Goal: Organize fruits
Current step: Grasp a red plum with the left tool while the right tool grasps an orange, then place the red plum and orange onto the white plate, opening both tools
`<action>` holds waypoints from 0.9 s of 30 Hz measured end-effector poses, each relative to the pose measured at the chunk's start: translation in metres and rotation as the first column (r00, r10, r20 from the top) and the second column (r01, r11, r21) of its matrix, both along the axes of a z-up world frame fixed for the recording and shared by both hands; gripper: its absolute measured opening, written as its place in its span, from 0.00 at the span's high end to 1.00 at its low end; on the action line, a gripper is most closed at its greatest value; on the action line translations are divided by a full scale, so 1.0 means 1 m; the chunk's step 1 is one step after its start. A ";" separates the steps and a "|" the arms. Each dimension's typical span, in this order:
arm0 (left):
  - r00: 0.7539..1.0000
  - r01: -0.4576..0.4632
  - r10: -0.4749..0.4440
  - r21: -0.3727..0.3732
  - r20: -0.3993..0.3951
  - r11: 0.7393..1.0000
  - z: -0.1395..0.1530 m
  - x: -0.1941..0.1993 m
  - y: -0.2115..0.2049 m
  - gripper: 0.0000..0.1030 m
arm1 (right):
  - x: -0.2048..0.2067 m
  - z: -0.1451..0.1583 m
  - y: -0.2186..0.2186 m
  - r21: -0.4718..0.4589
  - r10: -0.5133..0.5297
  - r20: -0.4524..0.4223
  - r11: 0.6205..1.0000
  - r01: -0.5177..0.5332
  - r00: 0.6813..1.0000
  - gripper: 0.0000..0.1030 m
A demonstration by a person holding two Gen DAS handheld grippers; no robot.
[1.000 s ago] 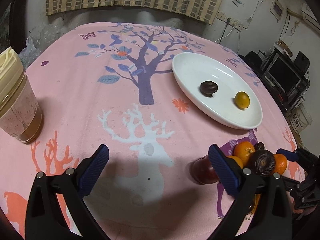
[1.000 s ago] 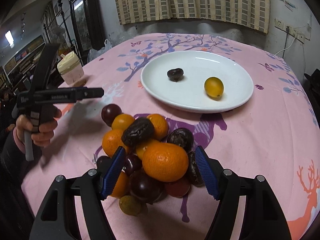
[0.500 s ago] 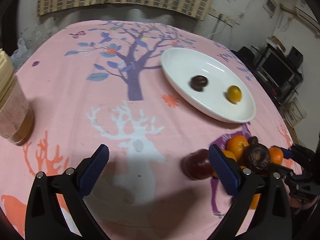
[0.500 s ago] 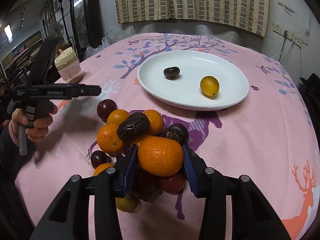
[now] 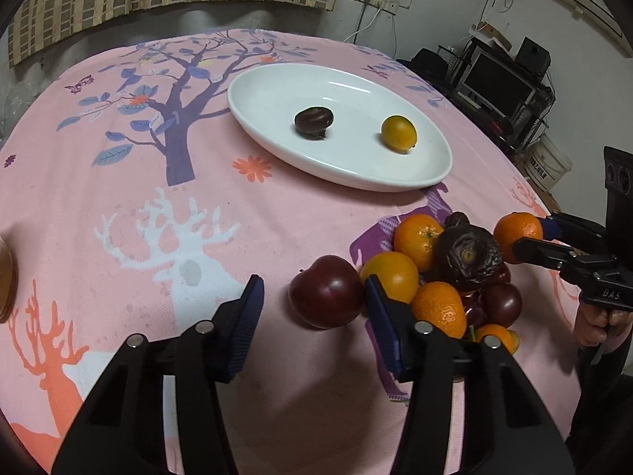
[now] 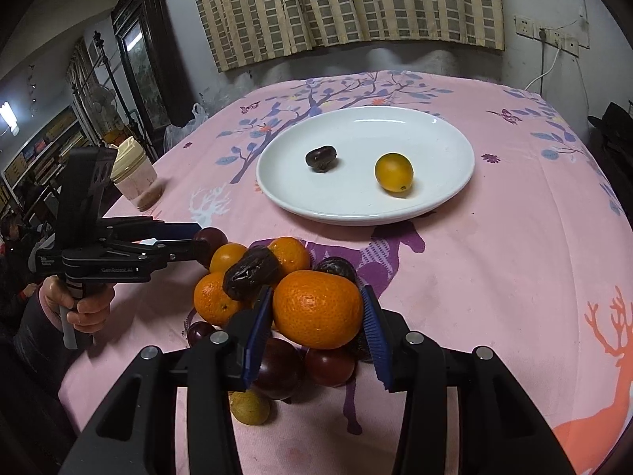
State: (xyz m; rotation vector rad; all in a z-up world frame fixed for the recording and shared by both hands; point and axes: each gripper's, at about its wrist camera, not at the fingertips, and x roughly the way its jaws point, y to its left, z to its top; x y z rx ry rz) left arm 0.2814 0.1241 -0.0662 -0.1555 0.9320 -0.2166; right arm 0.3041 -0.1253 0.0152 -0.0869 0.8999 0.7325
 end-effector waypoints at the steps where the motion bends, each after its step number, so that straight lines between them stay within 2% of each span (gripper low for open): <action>1: 1.000 0.004 -0.004 -0.003 0.001 1.000 0.000 0.000 0.000 0.51 | 0.000 0.000 0.000 0.002 0.001 -0.001 1.000 -0.001 1.000 0.56; 5: 1.000 0.015 -0.015 0.000 0.011 1.000 -0.002 0.001 -0.003 0.53 | 0.000 0.000 0.000 0.002 0.000 -0.001 1.000 0.000 1.000 0.56; 8: 1.000 0.007 -0.007 -0.030 0.005 1.000 -0.004 0.004 0.001 0.54 | 0.000 0.000 -0.001 0.004 0.000 -0.003 1.000 0.000 1.000 0.56; 11: 1.000 0.023 -0.023 -0.059 -0.008 0.998 -0.004 0.003 0.001 0.62 | 0.000 -0.001 -0.001 0.008 -0.002 -0.005 1.000 0.002 1.000 0.56; 14: 1.000 0.025 -0.026 -0.053 -0.015 0.998 -0.004 0.003 0.000 0.62 | 0.002 0.000 -0.004 0.018 -0.008 -0.010 1.000 0.008 1.000 0.56; 18: 0.999 0.005 -0.008 -0.082 -0.032 0.997 -0.002 0.003 0.004 0.63 | 0.005 0.004 -0.009 0.027 -0.041 -0.008 0.999 0.041 0.999 0.56; 23: 0.999 0.029 -0.029 -0.050 0.014 0.998 0.020 0.008 0.006 0.63 | 0.020 0.011 -0.015 0.077 -0.073 -0.032 0.994 0.076 0.997 0.56; 27: 0.996 0.034 -0.031 -0.037 0.082 0.999 0.045 0.041 0.002 0.63 | 0.048 0.020 0.003 0.041 -0.105 0.031 0.994 0.104 0.994 0.56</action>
